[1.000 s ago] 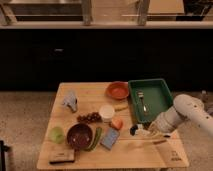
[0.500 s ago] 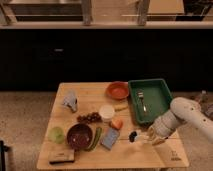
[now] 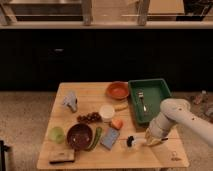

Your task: Place brush in table surface

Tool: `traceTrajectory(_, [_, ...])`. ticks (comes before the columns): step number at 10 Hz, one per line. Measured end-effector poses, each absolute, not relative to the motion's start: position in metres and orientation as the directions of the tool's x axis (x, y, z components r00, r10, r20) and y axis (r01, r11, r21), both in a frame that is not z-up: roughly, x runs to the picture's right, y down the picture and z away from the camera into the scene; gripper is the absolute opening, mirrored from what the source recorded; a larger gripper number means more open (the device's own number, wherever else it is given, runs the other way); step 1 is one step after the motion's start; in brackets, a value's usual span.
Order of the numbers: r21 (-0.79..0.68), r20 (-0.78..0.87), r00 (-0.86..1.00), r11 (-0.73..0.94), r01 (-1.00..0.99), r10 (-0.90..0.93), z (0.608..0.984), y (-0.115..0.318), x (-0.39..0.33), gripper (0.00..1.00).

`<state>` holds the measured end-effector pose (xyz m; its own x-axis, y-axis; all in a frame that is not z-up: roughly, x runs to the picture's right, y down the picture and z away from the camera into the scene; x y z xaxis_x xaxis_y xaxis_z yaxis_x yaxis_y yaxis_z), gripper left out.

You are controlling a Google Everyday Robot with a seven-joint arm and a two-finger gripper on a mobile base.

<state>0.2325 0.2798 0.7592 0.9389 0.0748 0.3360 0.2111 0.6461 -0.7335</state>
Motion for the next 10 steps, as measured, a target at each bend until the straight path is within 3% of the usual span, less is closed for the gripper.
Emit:
traceTrajectory(6, [-0.740, 0.317, 0.947, 0.638, 0.214, 0.050, 0.7590, 0.2846, 0.2324, 0.75])
traceTrajectory(7, [-0.740, 0.317, 0.947, 0.638, 0.214, 0.050, 0.7591, 0.2845, 0.2324, 0.80])
traceTrajectory(10, [-0.739, 0.306, 0.950, 0.645, 0.194, 0.065, 0.7585, 0.2835, 0.2352, 0.80])
